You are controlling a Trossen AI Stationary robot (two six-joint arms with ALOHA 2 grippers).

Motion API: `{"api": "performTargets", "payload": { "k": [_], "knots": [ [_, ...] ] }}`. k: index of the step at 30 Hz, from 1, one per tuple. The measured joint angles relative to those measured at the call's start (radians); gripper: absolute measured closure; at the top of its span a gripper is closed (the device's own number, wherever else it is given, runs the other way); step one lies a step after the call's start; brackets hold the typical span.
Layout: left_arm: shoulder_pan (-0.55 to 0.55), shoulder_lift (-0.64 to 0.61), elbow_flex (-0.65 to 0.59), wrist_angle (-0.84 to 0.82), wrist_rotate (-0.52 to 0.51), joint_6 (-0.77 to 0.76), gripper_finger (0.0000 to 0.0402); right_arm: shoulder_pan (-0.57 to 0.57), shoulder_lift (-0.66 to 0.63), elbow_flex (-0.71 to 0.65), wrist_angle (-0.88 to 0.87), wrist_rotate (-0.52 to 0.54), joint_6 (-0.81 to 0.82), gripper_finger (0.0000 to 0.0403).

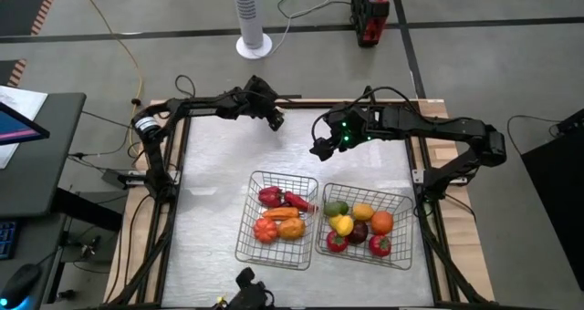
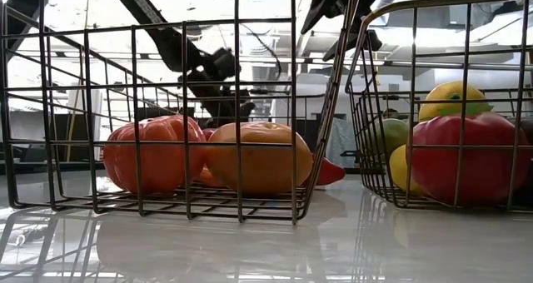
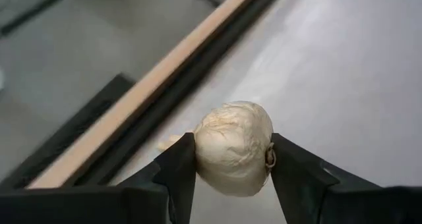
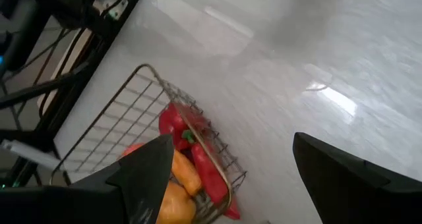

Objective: Sort produce into baskets
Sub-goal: Put the white garlic into the left wire basket

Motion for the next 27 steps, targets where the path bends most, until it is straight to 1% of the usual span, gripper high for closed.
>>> {"api": "performTargets", "payload": {
  "k": [2,6,8,11,13,15,17,18,20,25,27],
  "knots": [
    [-0.002,-0.035,0.0,-0.012,0.096,-0.033,0.0246,-0.006,-0.002,0.0,-0.013,-0.024,-0.017,0.0065],
    [-0.024,-0.084,0.0,-0.02,0.362,-0.125,0.0246,-0.025,-0.011,0.001,-0.065,-0.057,-0.062,0.0065],
    [-0.048,-0.106,0.0,-0.019,0.468,-0.168,0.0247,-0.037,-0.022,0.001,-0.105,-0.06,-0.09,0.0065],
    [-0.1,-0.124,0.0,-0.017,0.57,-0.253,0.0247,-0.059,-0.033,0.002,-0.141,-0.06,-0.145,0.0065],
    [-0.151,-0.127,0.0,-0.014,0.602,-0.319,0.0247,-0.08,-0.036,0.002,-0.17,-0.059,-0.176,0.0065],
    [-0.214,-0.127,0.0,-0.007,0.612,-0.373,0.0247,-0.103,-0.042,0.002,-0.178,-0.059,-0.195,0.0065],
    [-0.281,-0.127,0.0,0.003,0.613,-0.391,0.0247,-0.123,-0.048,0.002,-0.211,-0.059,-0.22,0.0065],
    [-0.314,-0.127,0.0,0.006,0.597,-0.391,0.0247,-0.126,-0.052,0.002,-0.218,-0.059,-0.237,0.0065],
    [-0.372,-0.131,0.0,0.003,0.524,-0.412,0.0247,-0.129,-0.066,0.002,-0.257,-0.059,-0.274,0.0065],
    [-0.472,-0.198,0.0,-0.01,0.267,-0.486,0.0247,-0.108,-0.102,0.001,-0.314,-0.06,-0.387,0.0065],
    [-0.513,-0.231,0.0,-0.041,0.198,-0.479,0.0247,-0.101,-0.112,0.001,-0.305,-0.059,-0.422,0.0065]
  ]
}}
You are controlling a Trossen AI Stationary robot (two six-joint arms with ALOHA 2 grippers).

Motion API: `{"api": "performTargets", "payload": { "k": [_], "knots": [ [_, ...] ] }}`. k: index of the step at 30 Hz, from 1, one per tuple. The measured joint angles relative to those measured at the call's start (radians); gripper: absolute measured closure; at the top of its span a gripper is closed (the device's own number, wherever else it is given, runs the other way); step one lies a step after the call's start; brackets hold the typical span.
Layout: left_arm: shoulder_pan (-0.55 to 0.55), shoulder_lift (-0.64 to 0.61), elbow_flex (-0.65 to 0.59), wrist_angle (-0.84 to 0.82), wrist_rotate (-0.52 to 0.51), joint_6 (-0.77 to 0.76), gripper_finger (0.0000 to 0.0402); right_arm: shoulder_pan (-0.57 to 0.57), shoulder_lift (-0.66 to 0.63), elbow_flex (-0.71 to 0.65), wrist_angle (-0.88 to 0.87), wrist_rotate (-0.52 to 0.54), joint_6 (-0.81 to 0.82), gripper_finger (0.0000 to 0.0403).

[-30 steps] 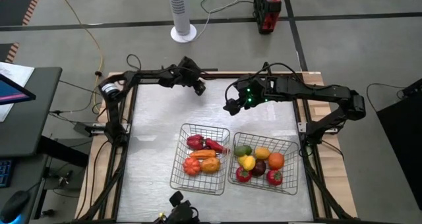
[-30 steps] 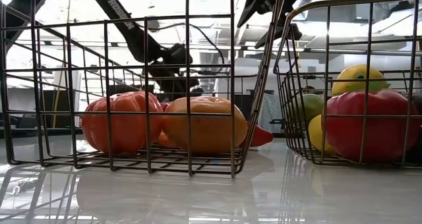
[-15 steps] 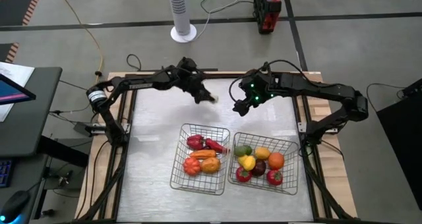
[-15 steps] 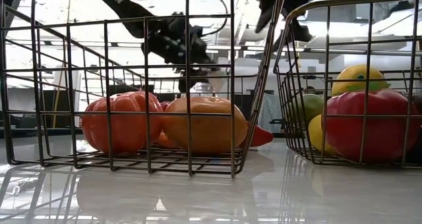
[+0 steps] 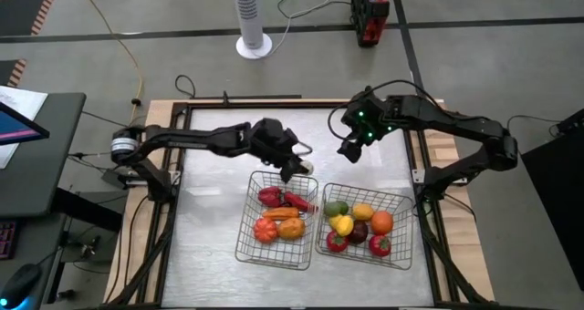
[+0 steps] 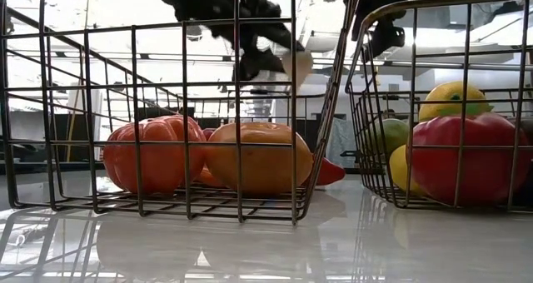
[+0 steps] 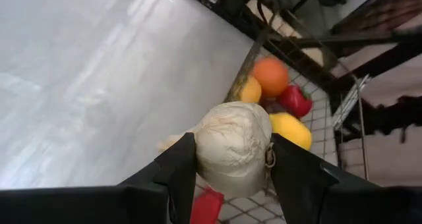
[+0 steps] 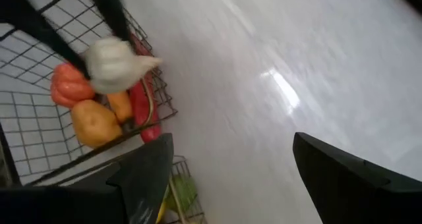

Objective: Sort produce into baskets
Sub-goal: Put the white garlic into the left wire basket, then return to Home Position

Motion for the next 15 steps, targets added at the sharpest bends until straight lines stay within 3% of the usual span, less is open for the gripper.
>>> {"api": "performTargets", "payload": {
  "k": [4,8,15],
  "knots": [
    [-0.086,-0.041,0.001,-0.132,-0.16,-0.023,0.0247,0.002,-0.004,0.0,0.02,0.0,-0.057,0.0065],
    [-0.172,-0.043,0.003,-0.24,-0.243,-0.128,0.0239,0.028,-0.003,0.0,0.019,0.0,-0.106,0.0065],
    [-0.283,-0.026,-0.002,-0.288,-0.427,-0.282,0.0168,0.104,-0.003,0.0,0.033,0.0,-0.156,0.0065]
  ]
}}
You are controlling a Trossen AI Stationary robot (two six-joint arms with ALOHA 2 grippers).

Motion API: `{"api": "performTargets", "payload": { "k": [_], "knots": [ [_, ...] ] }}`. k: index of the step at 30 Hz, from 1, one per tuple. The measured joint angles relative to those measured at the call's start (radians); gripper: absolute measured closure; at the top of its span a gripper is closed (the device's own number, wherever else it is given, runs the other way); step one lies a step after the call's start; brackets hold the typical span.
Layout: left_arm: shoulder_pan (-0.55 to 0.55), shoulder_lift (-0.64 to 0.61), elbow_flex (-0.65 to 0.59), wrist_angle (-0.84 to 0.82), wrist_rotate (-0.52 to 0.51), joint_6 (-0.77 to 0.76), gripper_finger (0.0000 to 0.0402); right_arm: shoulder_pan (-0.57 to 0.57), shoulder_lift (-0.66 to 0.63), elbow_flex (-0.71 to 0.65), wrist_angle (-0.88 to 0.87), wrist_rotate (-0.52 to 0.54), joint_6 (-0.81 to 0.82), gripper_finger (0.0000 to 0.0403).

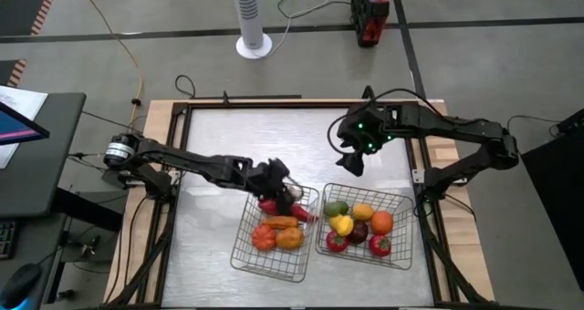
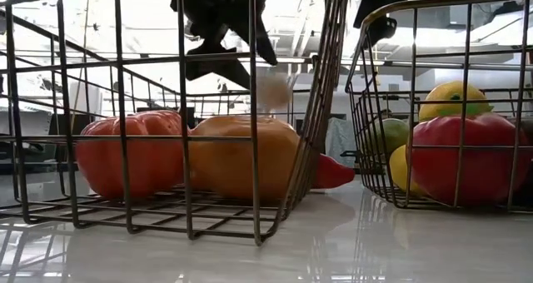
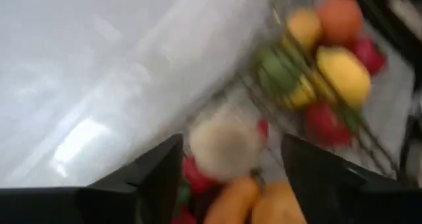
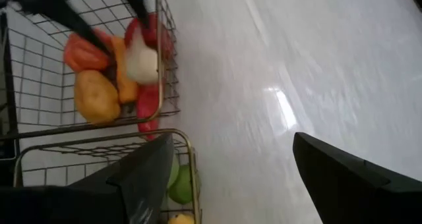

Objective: Sort produce into baskets
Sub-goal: Return to Home Position

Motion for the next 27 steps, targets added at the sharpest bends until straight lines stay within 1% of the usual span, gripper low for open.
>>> {"api": "performTargets", "payload": {
  "k": [2,4,6,8,10,13,15,17,20,23,25,27],
  "knots": [
    [0.001,-0.006,0.002,0.003,-0.013,-0.034,0.0143,0.013,0.0,0.0,0.009,0.0,-0.007,0.0065],
    [0.003,-0.004,0.002,0.001,0.023,-0.058,0.0123,0.016,-0.006,0.0,0.011,0.0,-0.012,0.0065],
    [0.005,-0.004,0.002,-0.003,0.068,-0.086,0.0111,0.016,-0.014,0.0,0.016,0.001,-0.012,0.0065],
    [0.003,-0.015,0.002,-0.018,0.06,-0.114,0.0108,0.013,-0.027,-0.001,0.016,0.002,-0.012,0.0065],
    [-0.014,-0.035,0.002,-0.026,-0.006,-0.124,0.011,0.005,-0.052,-0.001,0.029,0.005,-0.01,0.0065],
    [-0.062,-0.075,0.002,-0.025,-0.151,-0.105,0.0115,-0.008,-0.101,-0.012,0.092,0.006,-0.008,0.0065],
    [-0.093,-0.095,0.002,-0.04,-0.262,-0.101,0.0118,-0.021,-0.146,-0.053,0.171,0.005,-0.011,0.0065],
    [-0.111,-0.11,0.002,-0.08,-0.331,-0.102,0.0123,-0.038,-0.2,-0.115,0.256,0.004,0.001,0.0065],
    [-0.114,-0.123,0.002,-0.137,-0.344,-0.109,0.0135,-0.055,-0.278,-0.229,0.365,-0.009,0.034,0.0065],
    [-0.114,-0.124,0.002,-0.184,-0.341,-0.109,0.0151,-0.06,-0.344,-0.341,0.444,-0.059,0.071,0.0065],
    [-0.114,-0.13,0.002,-0.215,-0.342,-0.107,0.0162,-0.059,-0.384,-0.403,0.467,-0.096,0.106,0.0065],
    [-0.114,-0.137,0.002,-0.221,-0.354,-0.102,0.0174,-0.059,-0.425,-0.456,0.47,-0.109,0.135,0.0065]
  ]
}}
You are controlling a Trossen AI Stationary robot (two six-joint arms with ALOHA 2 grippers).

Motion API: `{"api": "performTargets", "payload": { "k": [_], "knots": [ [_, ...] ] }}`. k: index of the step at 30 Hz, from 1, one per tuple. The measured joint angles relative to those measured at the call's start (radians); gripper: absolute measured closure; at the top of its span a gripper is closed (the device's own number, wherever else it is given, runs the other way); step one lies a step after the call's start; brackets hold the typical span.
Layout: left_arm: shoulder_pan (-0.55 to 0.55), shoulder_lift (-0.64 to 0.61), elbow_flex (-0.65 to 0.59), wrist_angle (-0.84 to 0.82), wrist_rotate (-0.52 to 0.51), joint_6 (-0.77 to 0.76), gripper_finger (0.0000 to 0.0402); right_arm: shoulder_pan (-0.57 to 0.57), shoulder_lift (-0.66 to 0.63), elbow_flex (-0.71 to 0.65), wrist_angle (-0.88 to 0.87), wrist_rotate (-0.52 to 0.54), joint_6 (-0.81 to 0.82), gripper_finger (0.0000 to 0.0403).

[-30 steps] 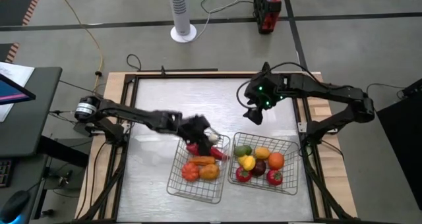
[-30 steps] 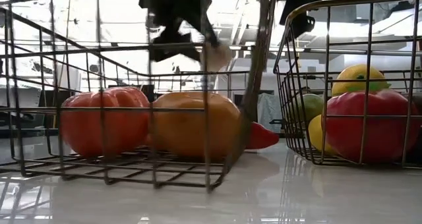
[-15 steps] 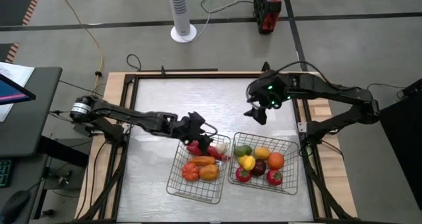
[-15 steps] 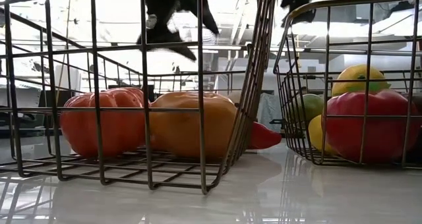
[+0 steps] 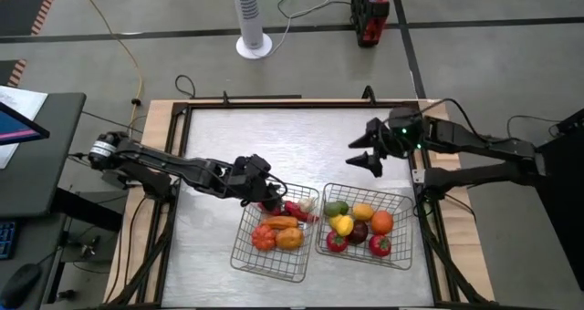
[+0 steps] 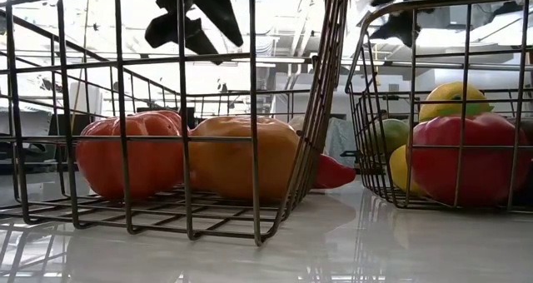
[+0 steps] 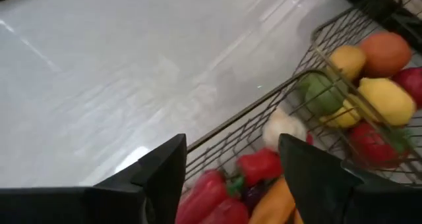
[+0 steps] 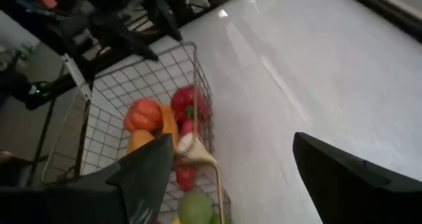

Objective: Sort produce into baskets
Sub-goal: Return to Home Position

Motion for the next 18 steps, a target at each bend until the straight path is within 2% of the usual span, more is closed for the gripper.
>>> {"api": "performTargets", "payload": {
  "k": [6,11,16,18],
  "knots": [
    [0.0,-0.067,0.0,-0.035,-0.035,0.041,0.0205,-0.008,-0.169,-0.107,0.056,0.005,0.078,0.0065],
    [0.009,-0.151,0.0,-0.043,-0.108,0.111,0.0227,-0.034,-0.309,-0.153,0.101,0.006,0.082,0.0065],
    [0.037,-0.206,-0.006,-0.043,-0.117,0.159,0.0249,-0.067,-0.419,-0.226,0.097,0.006,0.071,0.0065],
    [0.044,-0.233,-0.051,0.002,-0.109,0.166,0.026,-0.083,-0.458,-0.274,0.093,0.006,0.079,0.0065]
  ]
}}
